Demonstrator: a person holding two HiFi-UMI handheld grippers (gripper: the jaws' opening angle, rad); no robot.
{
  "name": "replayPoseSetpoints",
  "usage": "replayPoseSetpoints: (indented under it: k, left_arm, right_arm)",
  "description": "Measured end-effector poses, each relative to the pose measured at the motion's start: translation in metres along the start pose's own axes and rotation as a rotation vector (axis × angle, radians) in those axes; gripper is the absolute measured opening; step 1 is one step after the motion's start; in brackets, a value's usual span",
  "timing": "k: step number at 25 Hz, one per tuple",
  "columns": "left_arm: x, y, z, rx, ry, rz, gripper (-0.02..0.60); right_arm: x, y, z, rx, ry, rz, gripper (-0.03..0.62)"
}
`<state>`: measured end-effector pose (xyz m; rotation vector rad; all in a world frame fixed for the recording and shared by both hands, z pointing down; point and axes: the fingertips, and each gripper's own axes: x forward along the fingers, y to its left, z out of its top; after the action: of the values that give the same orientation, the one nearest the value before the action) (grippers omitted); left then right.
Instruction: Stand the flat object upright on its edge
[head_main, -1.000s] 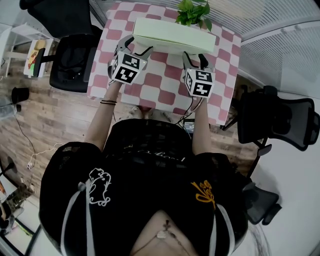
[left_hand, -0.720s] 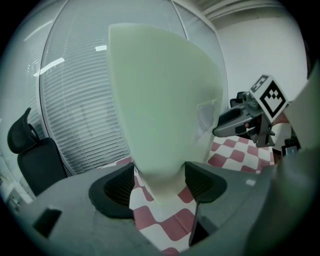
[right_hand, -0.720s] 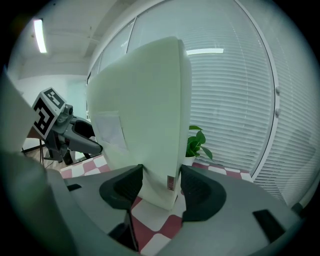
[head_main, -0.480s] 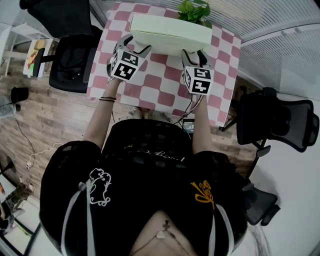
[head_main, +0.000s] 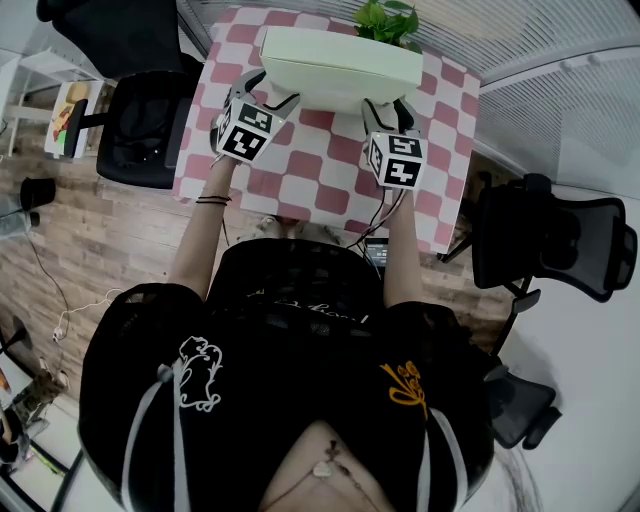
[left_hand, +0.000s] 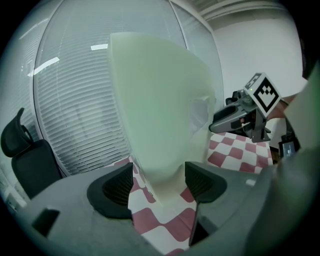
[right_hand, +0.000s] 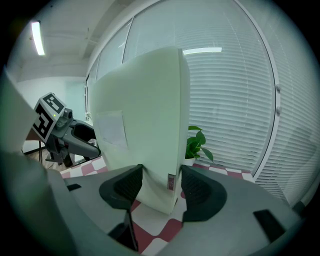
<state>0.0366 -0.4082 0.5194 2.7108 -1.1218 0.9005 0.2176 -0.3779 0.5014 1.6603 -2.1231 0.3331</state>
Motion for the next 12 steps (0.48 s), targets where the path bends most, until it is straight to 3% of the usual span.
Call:
replayPoseSetpoints:
  k: [12]
  left_arm:
    - [-0.0074,-0.0014,-0.0057,-0.020,-0.018,-0.031,0.327]
  right_arm:
    - [0.0050,-0.0036,0.0011,0.024,-0.003,-0.028,0.242]
